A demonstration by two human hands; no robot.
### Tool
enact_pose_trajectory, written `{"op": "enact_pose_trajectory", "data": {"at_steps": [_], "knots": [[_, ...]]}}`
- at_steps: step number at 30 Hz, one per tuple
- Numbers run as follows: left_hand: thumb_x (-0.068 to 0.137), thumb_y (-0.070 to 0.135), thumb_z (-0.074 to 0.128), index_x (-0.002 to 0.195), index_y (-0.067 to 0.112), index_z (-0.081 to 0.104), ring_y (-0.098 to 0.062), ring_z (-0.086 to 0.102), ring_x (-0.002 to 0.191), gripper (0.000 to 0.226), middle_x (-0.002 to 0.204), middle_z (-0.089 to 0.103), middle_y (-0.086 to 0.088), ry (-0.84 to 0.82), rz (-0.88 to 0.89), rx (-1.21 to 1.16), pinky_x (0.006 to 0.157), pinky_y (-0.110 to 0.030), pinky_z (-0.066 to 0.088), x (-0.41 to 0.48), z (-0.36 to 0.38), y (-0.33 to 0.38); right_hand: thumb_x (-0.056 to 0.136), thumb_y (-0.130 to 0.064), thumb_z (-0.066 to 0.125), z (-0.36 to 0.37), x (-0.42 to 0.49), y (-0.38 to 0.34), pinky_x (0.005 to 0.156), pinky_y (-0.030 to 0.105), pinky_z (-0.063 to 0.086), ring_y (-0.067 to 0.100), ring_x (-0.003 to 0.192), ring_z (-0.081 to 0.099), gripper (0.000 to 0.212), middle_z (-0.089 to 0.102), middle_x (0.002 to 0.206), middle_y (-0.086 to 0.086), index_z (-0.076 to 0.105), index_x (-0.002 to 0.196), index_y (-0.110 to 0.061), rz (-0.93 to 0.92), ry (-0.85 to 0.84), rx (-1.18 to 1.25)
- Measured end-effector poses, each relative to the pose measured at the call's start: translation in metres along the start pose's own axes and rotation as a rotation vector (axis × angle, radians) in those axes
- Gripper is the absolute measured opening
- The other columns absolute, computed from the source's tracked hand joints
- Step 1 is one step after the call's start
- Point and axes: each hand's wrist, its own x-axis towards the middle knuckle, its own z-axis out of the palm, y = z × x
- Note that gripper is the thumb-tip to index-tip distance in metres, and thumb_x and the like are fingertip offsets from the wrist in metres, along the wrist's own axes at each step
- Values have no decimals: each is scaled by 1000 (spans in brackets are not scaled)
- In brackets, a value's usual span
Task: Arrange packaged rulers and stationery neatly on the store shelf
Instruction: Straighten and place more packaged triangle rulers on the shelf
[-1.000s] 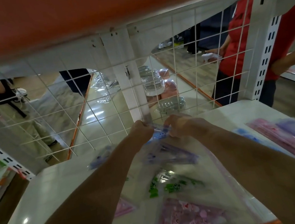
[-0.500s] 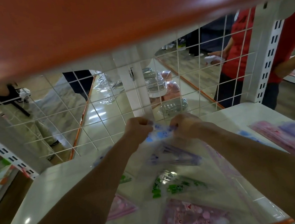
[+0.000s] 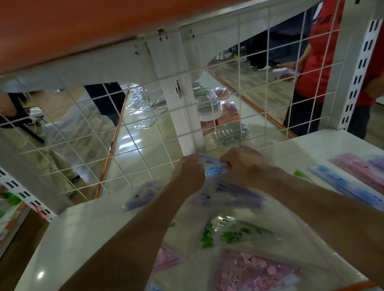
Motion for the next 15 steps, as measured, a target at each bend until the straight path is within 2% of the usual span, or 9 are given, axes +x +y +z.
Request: {"op": "enact_pose_trajectory", "data": {"at_steps": [2, 4, 7, 9, 11, 13, 15], "knots": [[92, 13, 46, 83, 8, 57, -33, 55, 93, 15, 96, 56, -18, 28, 0, 13, 70, -28, 34, -1, 0, -3, 89, -26, 49, 0, -2, -1, 70, 25, 30, 18, 84, 41, 15, 51, 83, -1, 55, 76, -22, -8, -2, -4], [87, 13, 53, 68, 13, 51, -28, 52, 78, 19, 79, 53, -10, 53, -26, -6, 63, -26, 33, -2, -2, -6, 91, -24, 47, -1, -3, -1, 69, 26, 31, 18, 83, 44, 15, 53, 85, -1, 57, 79, -25, -9, -6, 11], [84, 17, 60, 81, 14, 66, -22, 53, 74, 7, 75, 58, -4, 81, -41, -115, 63, -23, 35, -1, -4, -5, 94, -21, 43, -2, -3, 3, 70, 26, 37, 19, 88, 54, 25, 64, 98, -1, 67, 92, -27, 33, 9, 61], [85, 18, 61, 87, 12, 69, -19, 53, 73, 10, 72, 57, -1, 88, -30, -176, 64, -23, 36, 0, -6, -4, 95, -20, 43, -1, -2, 5, 73, 26, 39, 19, 92, 54, 28, 65, 104, -1, 68, 101, -28, 68, 8, 82], [88, 19, 57, 82, 12, 67, -19, 50, 70, 13, 64, 51, 2, 93, -22, -170, 62, -23, 33, 0, -6, -3, 95, -20, 42, -2, -2, 6, 73, 26, 37, 17, 90, 51, 29, 65, 106, -1, 68, 103, -29, 69, 0, 64], [92, 18, 51, 78, 10, 64, -23, 49, 70, 21, 64, 52, -1, 118, 3, -119, 61, -25, 32, -3, -4, 0, 93, -21, 42, -3, -2, 6, 71, 26, 35, 15, 85, 48, 26, 64, 100, -2, 67, 93, -29, 56, 12, 22], [94, 17, 45, 88, 5, 67, -28, 53, 75, 25, 79, 61, -12, 125, 41, -68, 63, -27, 35, -5, 0, 3, 90, -23, 44, -3, -4, 4, 67, 26, 31, 16, 80, 45, 24, 59, 88, -2, 55, 68, -26, 57, 33, 8]]}}
